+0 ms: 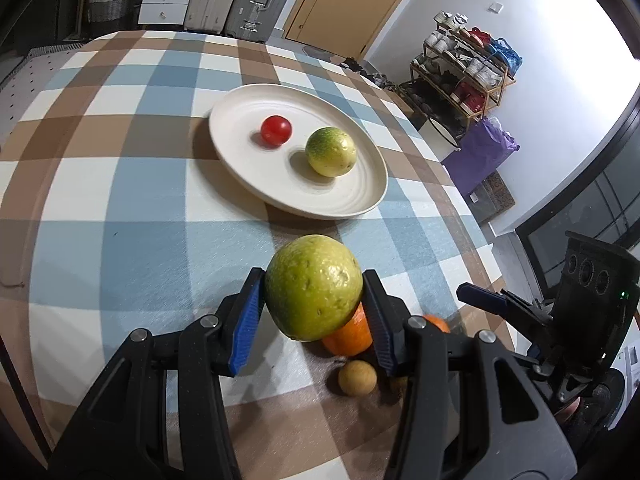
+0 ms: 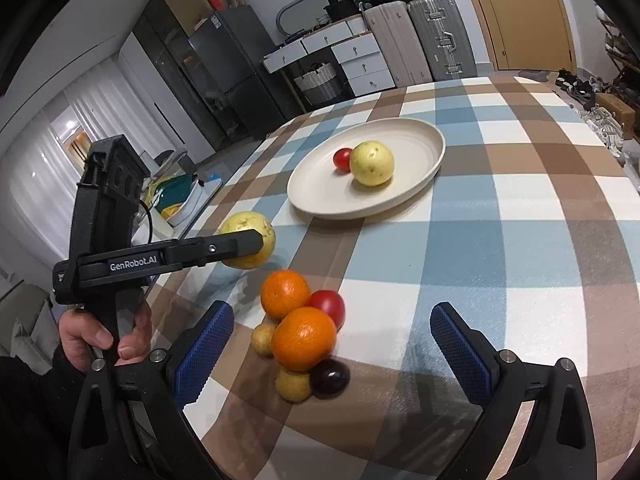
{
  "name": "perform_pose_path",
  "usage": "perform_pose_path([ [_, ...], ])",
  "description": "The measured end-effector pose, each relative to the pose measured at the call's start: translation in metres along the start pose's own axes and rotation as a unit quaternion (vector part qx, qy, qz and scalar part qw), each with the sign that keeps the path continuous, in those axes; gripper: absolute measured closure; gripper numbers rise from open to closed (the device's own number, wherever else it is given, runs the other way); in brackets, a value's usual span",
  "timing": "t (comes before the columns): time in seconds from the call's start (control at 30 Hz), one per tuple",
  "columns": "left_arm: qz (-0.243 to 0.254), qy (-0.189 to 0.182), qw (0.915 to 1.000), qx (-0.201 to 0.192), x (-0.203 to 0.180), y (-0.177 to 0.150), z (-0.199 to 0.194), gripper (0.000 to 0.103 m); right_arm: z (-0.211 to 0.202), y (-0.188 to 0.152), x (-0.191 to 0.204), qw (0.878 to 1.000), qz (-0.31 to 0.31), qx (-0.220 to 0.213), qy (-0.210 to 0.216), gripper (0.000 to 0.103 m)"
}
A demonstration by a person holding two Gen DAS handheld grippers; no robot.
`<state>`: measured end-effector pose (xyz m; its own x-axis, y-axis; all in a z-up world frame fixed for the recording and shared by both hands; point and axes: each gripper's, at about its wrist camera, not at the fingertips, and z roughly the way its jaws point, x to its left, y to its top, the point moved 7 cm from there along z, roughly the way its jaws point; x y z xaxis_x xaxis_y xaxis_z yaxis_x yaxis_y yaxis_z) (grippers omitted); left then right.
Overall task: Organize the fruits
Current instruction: 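Grasp the large yellow-green grapefruit with the left tool, then grasp an orange with the right tool while the left tool holds the grapefruit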
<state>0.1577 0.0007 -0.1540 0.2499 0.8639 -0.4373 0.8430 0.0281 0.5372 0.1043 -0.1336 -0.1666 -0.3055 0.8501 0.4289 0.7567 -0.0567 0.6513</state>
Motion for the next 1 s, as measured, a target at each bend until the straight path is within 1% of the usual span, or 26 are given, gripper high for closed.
perform_pose_path([
  [0.13,-0.003,0.003,1.0,-0.002,0.006,-0.008,-0.008,0.057,0.008,-0.008,0.004,1.0,-0.005,0.012,0.001,0.002],
  [0.23,-0.003,-0.003,1.0,-0.007,0.005,-0.011,-0.013,0.057,0.014,-0.013,0.006,1.0,-0.007,0.021,0.004,0.006],
  [0.3,0.0,-0.002,1.0,-0.01,0.004,-0.013,-0.015,0.057,0.016,-0.015,0.007,1.0,-0.006,0.024,0.005,0.012],
  [0.37,-0.001,-0.007,0.9999,-0.01,0.002,-0.013,-0.016,0.057,0.019,-0.016,0.008,1.0,-0.006,0.028,0.006,0.015],
  [0.63,0.0,-0.009,0.9999,-0.012,-0.001,-0.013,-0.019,0.057,0.024,-0.02,0.01,0.999,-0.002,0.038,0.018,0.033],
  [0.67,0.0,-0.008,0.9999,-0.012,-0.001,-0.014,-0.019,0.057,0.025,-0.02,0.01,0.999,-0.001,0.038,0.018,0.037],
  [0.7,0.0,-0.009,0.9999,-0.012,-0.001,-0.013,-0.019,0.057,0.026,-0.021,0.009,0.999,0.001,0.04,0.019,0.045],
  [0.77,-0.001,-0.009,0.9999,-0.012,-0.001,-0.014,-0.019,0.057,0.028,-0.022,0.009,0.999,0.003,0.044,0.022,0.054],
  [0.83,0.0,-0.009,0.9999,-0.012,-0.001,-0.014,-0.019,0.057,0.028,-0.022,0.011,0.999,0.004,0.045,0.031,0.062],
  [1.0,0.002,-0.01,0.9999,-0.013,-0.002,-0.013,-0.022,0.057,0.027,-0.023,0.011,0.998,0.009,0.039,0.042,0.064],
])
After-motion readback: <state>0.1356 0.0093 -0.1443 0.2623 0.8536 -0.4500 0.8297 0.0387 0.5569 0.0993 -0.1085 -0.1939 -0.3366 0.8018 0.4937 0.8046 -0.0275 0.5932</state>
